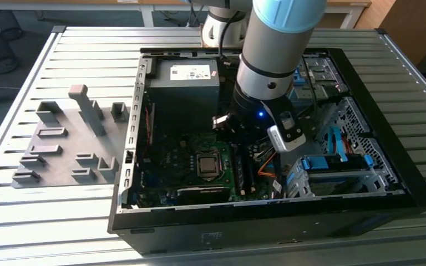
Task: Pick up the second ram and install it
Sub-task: 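Insert the second ram into the second slot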
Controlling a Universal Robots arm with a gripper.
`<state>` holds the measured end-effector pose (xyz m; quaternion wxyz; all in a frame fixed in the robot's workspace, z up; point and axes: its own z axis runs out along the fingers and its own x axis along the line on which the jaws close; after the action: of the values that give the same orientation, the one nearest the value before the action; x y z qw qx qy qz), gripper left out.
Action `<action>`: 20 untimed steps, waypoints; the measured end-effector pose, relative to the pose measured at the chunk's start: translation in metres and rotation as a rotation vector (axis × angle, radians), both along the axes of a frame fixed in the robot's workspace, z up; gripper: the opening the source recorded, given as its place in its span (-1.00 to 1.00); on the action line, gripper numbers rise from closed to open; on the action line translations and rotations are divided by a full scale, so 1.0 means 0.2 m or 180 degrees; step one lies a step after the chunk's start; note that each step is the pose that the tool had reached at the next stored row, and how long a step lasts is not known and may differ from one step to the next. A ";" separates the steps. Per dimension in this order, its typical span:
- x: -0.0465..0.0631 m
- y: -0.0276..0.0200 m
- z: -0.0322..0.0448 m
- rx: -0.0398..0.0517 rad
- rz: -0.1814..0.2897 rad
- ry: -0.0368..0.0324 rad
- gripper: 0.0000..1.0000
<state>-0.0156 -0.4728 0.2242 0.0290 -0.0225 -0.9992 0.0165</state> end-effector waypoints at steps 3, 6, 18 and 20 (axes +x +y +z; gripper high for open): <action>0.00 0.000 0.000 0.0000 -0.0001 0.0000 -0.73; 0.00 0.000 -0.003 0.0000 0.0000 0.0000 -0.73; 0.00 0.000 -0.013 0.0000 0.0000 0.0000 -0.73; 0.00 0.000 -0.013 0.0000 0.0004 0.0000 -0.73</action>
<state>-0.0164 -0.4728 0.2216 0.0290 -0.0219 -0.9992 0.0165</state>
